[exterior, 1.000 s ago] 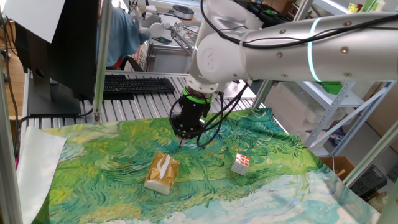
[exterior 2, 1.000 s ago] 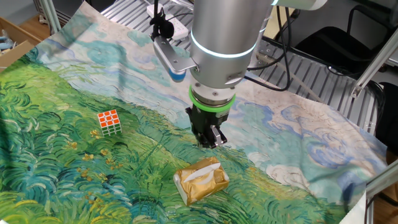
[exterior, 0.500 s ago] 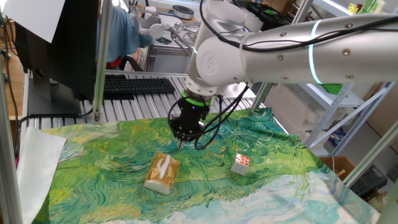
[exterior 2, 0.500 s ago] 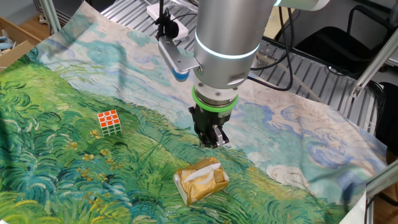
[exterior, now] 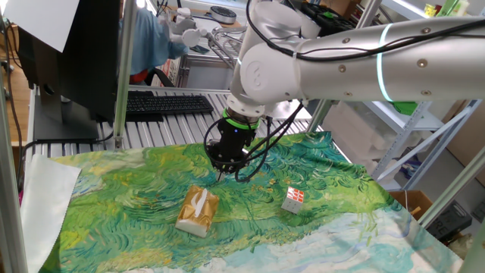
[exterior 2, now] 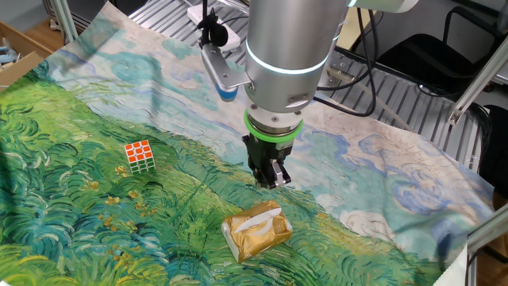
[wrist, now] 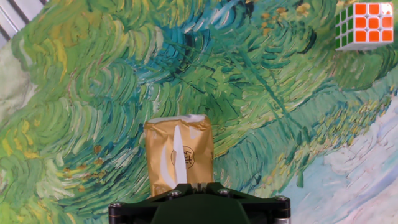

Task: Pull out a napkin

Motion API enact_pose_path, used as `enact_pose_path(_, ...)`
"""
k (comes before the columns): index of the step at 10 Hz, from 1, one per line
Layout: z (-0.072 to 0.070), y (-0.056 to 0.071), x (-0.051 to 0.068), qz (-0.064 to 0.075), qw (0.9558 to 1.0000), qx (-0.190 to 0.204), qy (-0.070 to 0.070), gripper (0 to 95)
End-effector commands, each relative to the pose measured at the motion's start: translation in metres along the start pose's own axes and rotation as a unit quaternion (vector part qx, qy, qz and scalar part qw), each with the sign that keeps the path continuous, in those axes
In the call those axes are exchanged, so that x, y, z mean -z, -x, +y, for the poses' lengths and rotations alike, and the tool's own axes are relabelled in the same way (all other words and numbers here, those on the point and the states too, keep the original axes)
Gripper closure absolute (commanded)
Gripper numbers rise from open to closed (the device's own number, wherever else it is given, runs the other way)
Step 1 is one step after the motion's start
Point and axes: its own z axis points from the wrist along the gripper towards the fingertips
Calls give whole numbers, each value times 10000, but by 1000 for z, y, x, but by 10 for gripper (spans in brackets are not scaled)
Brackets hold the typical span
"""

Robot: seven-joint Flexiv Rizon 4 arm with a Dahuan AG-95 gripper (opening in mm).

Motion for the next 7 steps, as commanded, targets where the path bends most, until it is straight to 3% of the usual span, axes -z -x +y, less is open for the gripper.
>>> enact_pose_path(1, 0, 0, -1, 5, 10000, -3, -1, 950)
enact_pose_path(3, 0, 0, -1, -27, 10000, -3, -41, 950)
enact_pose_path(6, 0, 0, -1, -169, 9994, 140, -254, 950)
enact_pose_path(7, 0, 0, -1, -171, 9994, 148, -255, 950)
